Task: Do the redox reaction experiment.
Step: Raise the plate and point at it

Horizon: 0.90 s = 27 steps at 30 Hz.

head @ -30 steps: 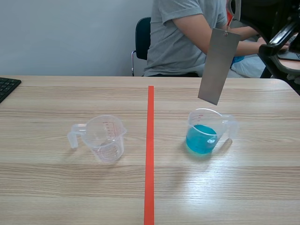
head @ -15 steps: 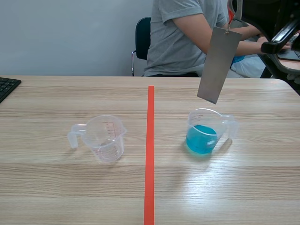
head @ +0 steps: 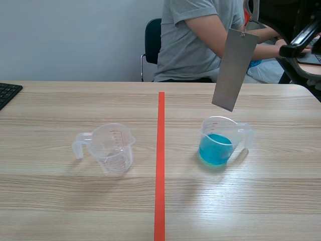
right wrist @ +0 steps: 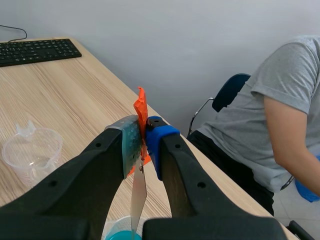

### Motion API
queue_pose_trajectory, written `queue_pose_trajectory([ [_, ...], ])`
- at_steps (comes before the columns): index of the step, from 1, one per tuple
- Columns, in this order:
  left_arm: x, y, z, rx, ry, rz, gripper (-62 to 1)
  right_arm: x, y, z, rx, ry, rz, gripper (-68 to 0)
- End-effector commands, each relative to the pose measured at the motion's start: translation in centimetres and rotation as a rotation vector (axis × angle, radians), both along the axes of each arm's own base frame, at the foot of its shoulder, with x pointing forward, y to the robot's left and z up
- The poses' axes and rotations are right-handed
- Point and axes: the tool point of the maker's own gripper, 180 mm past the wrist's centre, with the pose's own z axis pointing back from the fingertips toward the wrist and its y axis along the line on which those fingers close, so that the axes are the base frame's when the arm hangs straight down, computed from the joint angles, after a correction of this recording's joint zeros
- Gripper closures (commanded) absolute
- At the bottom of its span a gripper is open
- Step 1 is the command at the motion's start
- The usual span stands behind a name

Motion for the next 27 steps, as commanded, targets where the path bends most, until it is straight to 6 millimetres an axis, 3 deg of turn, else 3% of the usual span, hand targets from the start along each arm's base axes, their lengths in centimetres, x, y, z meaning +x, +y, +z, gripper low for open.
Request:
queue_pose_trajectory([
  [1, 1.5, -1.2, 1.0, -0.025, -0.037, -0.055, -3.6, -0.1, 0.0, 1.0, 0.005, -0.031, 0.013, -1.7],
  [11, 8.1, -4.8, 5.8, -0.058, -0.176, -0.307, -3.6, -0.1, 0.0, 1.0, 0.005, -0.031, 0.013, -1.7],
  [16, 9.4, -8.1, 7.8, -0.115, -0.229, -0.423, -3.6, -0.1, 0.0, 0.9, 0.003, -0.029, 0.012, -1.7],
  [27, 12.5, -16.1, 9.8, -0.221, -0.333, -0.555, -3.6, -0.1, 0.0, 0.9, 0.002, -0.029, 0.012, -1.7],
])
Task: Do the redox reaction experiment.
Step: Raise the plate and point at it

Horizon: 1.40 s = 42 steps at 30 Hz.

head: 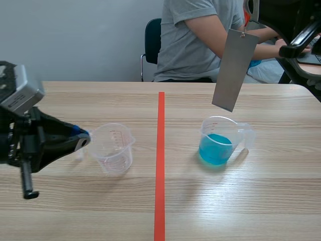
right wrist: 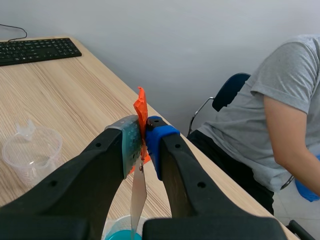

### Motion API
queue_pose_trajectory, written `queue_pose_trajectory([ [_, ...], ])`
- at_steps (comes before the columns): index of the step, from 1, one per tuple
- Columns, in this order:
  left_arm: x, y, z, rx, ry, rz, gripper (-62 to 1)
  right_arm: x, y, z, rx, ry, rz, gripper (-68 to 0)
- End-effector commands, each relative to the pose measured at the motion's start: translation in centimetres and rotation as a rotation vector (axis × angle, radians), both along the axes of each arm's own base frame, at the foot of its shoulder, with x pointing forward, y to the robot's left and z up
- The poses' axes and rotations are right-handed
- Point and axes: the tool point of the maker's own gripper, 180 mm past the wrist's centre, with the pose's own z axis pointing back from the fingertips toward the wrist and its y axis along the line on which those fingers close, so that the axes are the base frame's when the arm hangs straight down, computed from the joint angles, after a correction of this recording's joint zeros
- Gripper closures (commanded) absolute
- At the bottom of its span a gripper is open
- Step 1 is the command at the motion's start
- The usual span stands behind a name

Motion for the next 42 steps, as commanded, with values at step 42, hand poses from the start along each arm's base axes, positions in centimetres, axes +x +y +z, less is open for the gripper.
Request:
queue_pose_trajectory([
  [42, 10.0, -18.5, 0.1, -0.156, -0.074, -0.022, -3.6, -0.1, 0.0, 0.9, 0.004, -0.024, 0.013, -1.7],
])
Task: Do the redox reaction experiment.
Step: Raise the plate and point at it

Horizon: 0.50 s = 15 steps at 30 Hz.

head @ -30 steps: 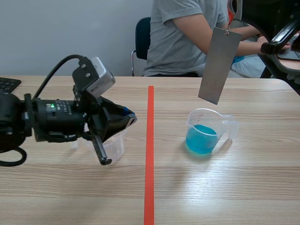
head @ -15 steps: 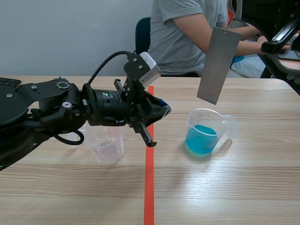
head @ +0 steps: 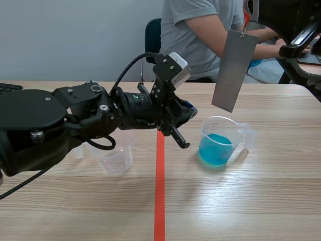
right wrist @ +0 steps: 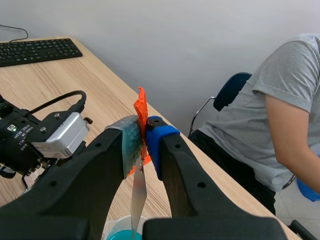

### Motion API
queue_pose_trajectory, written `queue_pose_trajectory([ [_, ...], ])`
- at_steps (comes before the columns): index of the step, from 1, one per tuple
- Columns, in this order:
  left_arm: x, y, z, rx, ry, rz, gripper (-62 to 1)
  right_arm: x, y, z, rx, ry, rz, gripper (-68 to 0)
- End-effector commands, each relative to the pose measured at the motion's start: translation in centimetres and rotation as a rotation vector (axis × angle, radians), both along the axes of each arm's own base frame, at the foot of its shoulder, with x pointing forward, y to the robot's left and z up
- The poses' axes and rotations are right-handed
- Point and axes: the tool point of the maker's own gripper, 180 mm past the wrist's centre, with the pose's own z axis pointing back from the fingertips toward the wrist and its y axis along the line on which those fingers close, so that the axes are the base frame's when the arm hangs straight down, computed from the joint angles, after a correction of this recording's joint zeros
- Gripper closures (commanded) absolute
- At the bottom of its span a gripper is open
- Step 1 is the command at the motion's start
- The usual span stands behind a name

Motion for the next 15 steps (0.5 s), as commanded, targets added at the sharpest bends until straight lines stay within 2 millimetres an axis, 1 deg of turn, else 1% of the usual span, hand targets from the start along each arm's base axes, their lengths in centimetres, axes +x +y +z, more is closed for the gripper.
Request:
queue_pose_trajectory([
  [1, 0.65, -1.02, 2.09, -0.040, -0.044, -0.007, -3.6, -0.11, -0.03, 0.89, 0.000, -0.027, 0.011, -1.7],
  [2, 0.57, -1.31, 2.22, -0.044, -0.046, -0.011, -3.6, -0.11, -0.03, 0.89, 0.000, -0.027, 0.011, -1.7],
  [7, 0.52, -1.54, 2.36, -0.048, -0.051, -0.015, -3.6, -0.10, -0.03, 0.88, 0.000, -0.027, 0.011, -1.7],
  [15, 1.21, -1.02, 2.39, -0.043, -0.063, 0.027, -3.6, -0.10, -0.03, 0.88, 0.000, -0.027, 0.011, -1.7],
])
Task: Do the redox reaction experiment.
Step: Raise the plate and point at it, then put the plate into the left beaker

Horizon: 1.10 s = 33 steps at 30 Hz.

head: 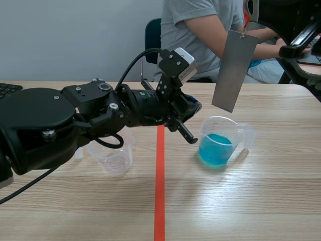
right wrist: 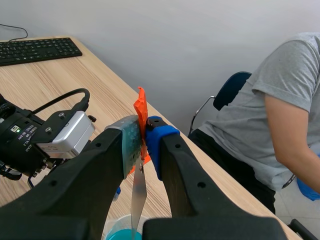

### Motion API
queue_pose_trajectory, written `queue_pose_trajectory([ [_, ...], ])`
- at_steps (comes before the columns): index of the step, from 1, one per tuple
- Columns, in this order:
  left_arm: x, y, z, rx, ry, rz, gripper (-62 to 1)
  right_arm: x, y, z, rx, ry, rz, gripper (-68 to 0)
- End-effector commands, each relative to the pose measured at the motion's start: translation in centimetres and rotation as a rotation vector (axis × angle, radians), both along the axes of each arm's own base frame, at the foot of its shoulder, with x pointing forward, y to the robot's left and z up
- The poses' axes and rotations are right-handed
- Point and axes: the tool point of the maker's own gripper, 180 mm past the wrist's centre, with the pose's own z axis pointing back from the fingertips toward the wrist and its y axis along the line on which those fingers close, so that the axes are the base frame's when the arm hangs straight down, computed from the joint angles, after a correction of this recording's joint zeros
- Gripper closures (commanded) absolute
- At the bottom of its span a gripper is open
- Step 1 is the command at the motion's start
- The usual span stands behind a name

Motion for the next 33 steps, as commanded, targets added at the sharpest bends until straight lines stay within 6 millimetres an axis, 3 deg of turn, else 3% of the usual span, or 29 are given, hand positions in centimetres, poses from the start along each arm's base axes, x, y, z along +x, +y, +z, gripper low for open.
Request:
queue_pose_trajectory([
  [1, 0.68, -0.42, 1.85, -0.037, -0.037, 0.002, -3.6, -0.11, -0.02, 0.93, 0.001, -0.029, 0.011, -1.7],
  [33, 0.73, -0.19, 2.01, -0.052, -0.040, 0.005, -3.6, -0.12, 0.01, 0.93, 0.002, -0.029, 0.013, -1.7],
])
